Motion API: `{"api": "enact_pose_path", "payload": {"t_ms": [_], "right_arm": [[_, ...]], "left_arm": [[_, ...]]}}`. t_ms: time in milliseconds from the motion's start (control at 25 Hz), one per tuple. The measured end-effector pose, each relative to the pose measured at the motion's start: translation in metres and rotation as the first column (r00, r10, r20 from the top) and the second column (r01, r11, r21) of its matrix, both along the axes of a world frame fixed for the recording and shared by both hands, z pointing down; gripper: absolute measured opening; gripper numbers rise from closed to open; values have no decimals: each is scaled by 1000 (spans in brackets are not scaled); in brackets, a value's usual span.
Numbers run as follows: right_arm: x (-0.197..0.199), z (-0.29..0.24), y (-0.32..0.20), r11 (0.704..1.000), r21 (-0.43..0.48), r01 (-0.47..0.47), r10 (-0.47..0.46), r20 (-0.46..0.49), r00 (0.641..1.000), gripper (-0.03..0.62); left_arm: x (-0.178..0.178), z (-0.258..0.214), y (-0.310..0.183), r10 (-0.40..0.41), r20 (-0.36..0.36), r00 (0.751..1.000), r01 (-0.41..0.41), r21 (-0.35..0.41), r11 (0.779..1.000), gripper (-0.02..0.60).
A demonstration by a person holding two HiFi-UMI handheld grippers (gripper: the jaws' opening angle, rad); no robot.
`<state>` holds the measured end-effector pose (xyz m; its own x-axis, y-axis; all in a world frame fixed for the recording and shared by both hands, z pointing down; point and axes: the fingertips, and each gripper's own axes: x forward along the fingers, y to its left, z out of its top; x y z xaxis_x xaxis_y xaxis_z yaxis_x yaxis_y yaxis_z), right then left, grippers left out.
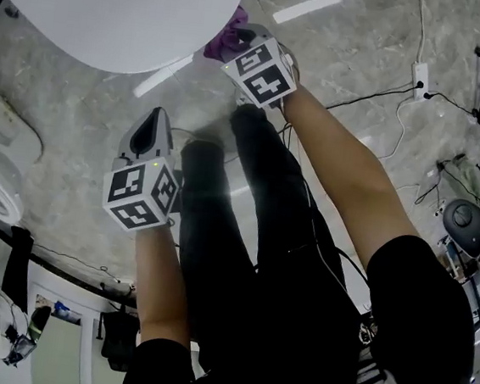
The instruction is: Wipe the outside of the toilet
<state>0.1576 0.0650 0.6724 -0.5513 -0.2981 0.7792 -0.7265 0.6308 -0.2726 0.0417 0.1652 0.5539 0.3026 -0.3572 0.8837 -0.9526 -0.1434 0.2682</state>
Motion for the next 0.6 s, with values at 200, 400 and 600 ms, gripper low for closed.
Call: {"api": "enact_pose_path", "payload": {"t_ms": [200, 400, 600], "right_arm": [[-19, 4, 8, 998, -10, -61, 60, -57, 997, 74], [-58, 5, 30, 997, -10, -75, 75, -72, 995, 74], [-98, 6, 46, 990, -41, -133, 130, -61, 990, 74]], "left_arm": [[-36, 4, 23, -44, -30, 999, 44, -7, 999, 8], [-70, 4, 47, -84, -68, 994, 84, -7, 996, 8], [-116, 1, 71, -126, -89, 988, 126, -1, 992, 8]]}}
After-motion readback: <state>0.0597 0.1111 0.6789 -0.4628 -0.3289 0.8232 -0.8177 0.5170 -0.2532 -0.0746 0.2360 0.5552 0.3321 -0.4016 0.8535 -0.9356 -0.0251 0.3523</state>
